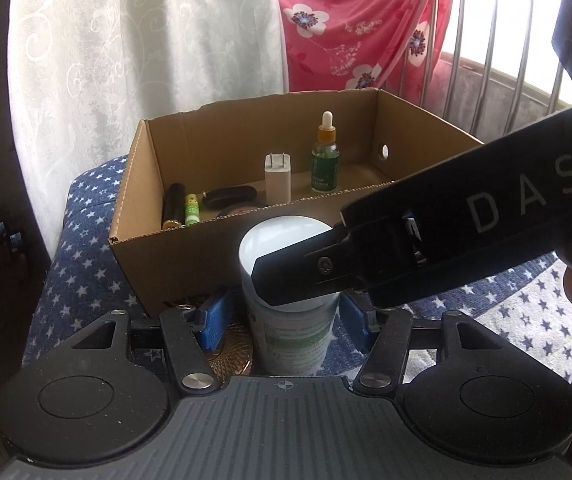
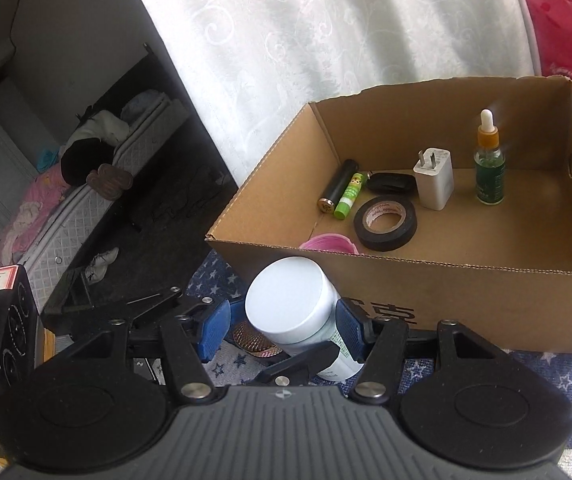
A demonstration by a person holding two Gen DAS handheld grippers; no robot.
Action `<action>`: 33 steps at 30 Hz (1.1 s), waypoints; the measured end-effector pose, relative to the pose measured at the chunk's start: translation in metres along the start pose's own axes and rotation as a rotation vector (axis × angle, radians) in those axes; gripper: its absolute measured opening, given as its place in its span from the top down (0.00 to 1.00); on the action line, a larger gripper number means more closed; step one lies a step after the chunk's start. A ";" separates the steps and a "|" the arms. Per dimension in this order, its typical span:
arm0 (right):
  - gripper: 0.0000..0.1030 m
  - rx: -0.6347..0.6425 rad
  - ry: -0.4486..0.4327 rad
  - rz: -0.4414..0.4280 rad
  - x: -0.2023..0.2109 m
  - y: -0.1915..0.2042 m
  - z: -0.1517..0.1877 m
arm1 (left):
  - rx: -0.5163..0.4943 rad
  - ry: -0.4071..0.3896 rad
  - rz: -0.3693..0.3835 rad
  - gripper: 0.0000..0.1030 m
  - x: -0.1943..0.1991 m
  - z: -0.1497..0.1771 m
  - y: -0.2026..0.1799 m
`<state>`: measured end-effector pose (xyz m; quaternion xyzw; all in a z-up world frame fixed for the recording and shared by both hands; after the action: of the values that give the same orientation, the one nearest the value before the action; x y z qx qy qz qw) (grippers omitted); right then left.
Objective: Organize rigid objects
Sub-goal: 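Move the right gripper to the white jar and close on it, then lift the white jar with the right gripper and carry it toward the box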
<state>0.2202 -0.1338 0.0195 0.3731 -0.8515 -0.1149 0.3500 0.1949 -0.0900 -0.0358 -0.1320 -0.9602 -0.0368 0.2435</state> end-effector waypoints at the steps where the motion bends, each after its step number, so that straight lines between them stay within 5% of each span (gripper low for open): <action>1: 0.40 -0.001 0.005 0.001 -0.002 0.000 0.000 | 0.000 0.001 -0.001 0.44 0.000 0.000 0.000; 33: 0.43 -0.037 -0.001 0.014 0.010 -0.011 -0.001 | 0.006 -0.002 0.011 0.49 0.006 -0.004 -0.018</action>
<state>0.2226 -0.1485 0.0205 0.3606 -0.8520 -0.1286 0.3572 0.1861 -0.1064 -0.0297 -0.1367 -0.9598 -0.0326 0.2429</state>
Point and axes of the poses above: each gripper's, at about its wrist camera, not at the fingertips, and x roughly against the way its jaws point, y to its left, z to its underside, the point moved 7 cm from there along -x, roughly the way its jaws point, and after that the axes turned 12 degrees about -y, right-handed, at the moved point
